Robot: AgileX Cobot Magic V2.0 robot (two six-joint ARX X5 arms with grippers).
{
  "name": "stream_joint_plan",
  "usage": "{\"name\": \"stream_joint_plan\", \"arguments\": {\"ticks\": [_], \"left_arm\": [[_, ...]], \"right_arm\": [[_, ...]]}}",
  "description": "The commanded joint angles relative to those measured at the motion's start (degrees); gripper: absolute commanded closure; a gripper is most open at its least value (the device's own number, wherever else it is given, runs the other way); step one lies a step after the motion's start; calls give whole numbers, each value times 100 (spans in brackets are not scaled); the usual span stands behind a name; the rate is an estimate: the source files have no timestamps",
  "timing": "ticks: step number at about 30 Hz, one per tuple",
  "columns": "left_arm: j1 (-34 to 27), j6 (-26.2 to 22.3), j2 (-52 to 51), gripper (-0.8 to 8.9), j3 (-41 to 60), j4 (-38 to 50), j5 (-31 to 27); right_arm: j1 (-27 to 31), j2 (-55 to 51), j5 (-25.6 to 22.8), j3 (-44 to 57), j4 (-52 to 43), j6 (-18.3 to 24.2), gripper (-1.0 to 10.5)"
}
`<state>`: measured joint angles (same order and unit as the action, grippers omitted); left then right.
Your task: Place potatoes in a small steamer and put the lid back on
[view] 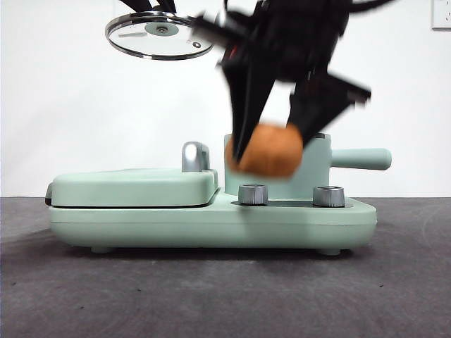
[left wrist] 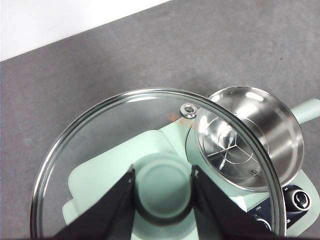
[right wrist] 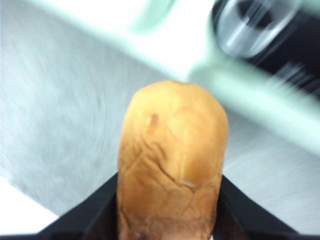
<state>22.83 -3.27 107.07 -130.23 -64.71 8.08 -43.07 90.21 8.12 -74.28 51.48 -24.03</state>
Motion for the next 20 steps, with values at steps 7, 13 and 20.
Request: {"name": "stream_joint_plan", "arguments": {"ticks": [7, 13, 20], "left_arm": [[44, -28, 0, 796, -214, 118, 33], [44, -31, 2, 796, -214, 118, 35], [44, -33, 11, 796, -212, 114, 33]], "right_arm": [[1222, 710, 17, -2079, 546, 1189, 883], [1733, 1690, 109, -3377, 667, 1567, 883], [1895, 3025, 107, -4520, 1121, 1814, 883]]}}
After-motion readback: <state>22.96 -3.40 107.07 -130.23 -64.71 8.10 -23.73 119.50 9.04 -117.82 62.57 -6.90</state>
